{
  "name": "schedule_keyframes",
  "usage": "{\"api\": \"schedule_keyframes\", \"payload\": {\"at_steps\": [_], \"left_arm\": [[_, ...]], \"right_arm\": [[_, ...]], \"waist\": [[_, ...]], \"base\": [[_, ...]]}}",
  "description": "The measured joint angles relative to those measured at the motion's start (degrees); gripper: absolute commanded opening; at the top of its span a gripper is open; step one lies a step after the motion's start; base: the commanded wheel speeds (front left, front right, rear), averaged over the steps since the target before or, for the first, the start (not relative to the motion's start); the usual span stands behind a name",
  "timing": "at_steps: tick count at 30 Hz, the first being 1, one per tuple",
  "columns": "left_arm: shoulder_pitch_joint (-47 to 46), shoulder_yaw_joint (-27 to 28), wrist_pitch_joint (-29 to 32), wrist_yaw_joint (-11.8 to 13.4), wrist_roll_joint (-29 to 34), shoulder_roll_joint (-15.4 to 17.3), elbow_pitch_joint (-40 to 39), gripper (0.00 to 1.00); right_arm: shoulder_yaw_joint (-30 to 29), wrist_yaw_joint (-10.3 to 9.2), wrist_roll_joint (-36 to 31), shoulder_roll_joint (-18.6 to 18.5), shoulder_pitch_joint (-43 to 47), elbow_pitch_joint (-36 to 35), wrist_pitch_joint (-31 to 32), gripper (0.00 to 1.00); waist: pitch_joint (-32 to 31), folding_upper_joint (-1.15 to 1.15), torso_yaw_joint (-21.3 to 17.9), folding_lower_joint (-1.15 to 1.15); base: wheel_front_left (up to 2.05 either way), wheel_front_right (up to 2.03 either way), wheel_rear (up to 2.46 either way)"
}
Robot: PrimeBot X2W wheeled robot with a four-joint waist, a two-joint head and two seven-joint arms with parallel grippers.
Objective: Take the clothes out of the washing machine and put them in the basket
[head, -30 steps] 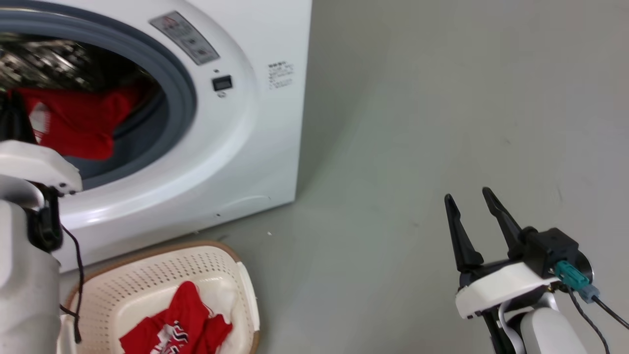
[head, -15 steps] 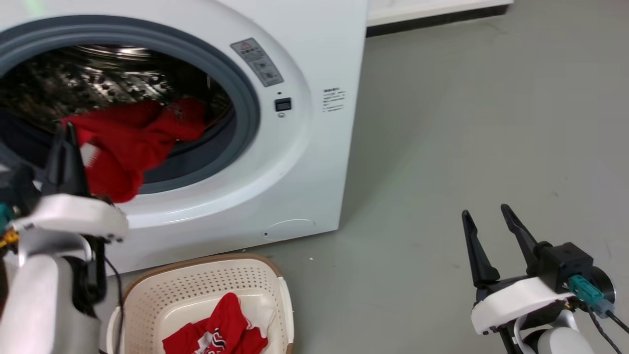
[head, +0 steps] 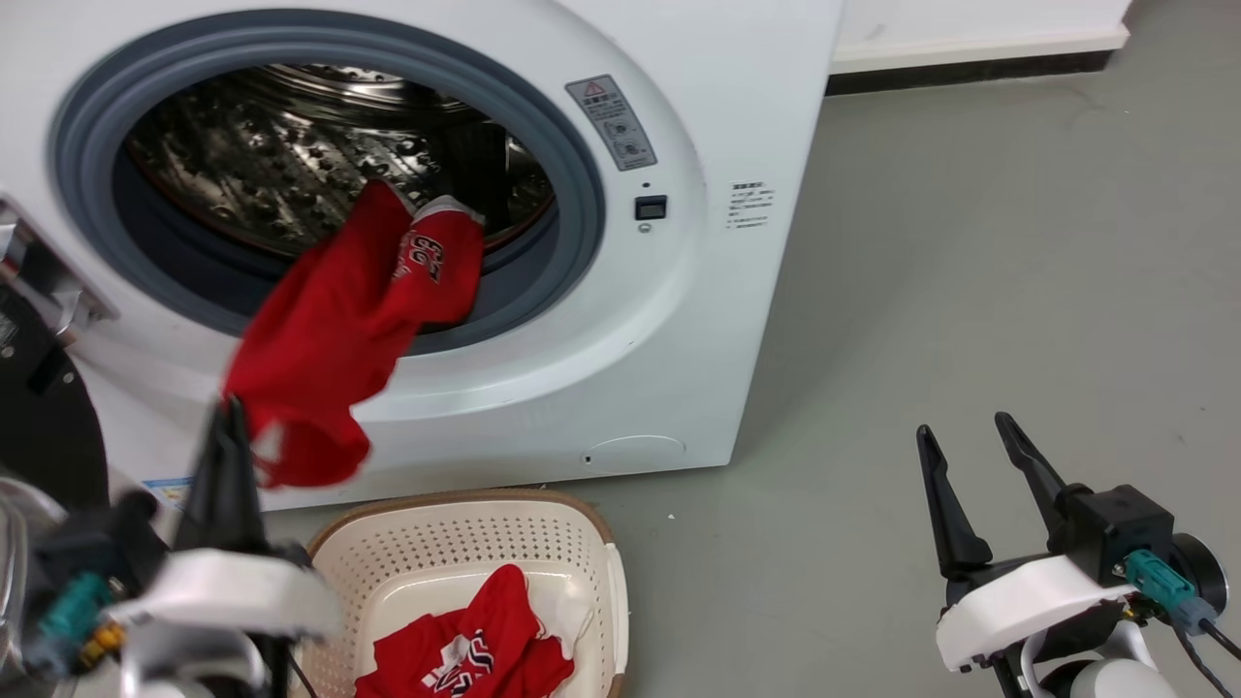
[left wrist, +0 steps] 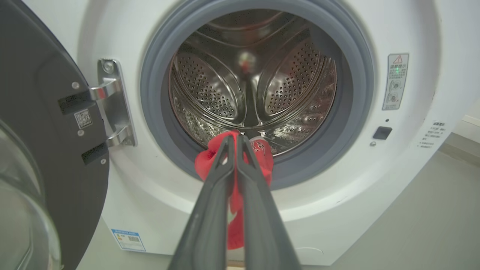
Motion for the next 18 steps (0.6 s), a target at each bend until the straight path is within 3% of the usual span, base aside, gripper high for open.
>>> {"api": "schedule_keyframes", "payload": {"at_steps": [6, 10, 18], "left_arm": [[8.62, -2.83, 0.48, 1.29, -1.62, -4.48, 2.3, 0.0], [10.63, -3.41, -1.72, 1.01, -4.0, -7.33, 10.17, 0.0], [5.23, -2.94, -8.55, -1.35, -6.46, -8.95, 27.83, 0.0]], "right_arm": [[0.32, 0.0, -0.53, 0.0, 0.24, -1.33, 0.8, 1.0], [0.59, 0.0, -0.93, 0.0, 0.18, -2.01, 1.1, 1.0], [1.05, 0.0, -1.42, 0.0, -1.55, -3.34, 1.53, 1.0]], "waist": [[0.54, 0.0, 1.54, 0.0], [1.68, 0.0, 1.89, 0.01], [5.71, 0.0, 0.79, 0.01]], "base": [[0.0, 0.0, 0.0], [0.0, 0.0, 0.0], [0.0, 0.0, 0.0]]}}
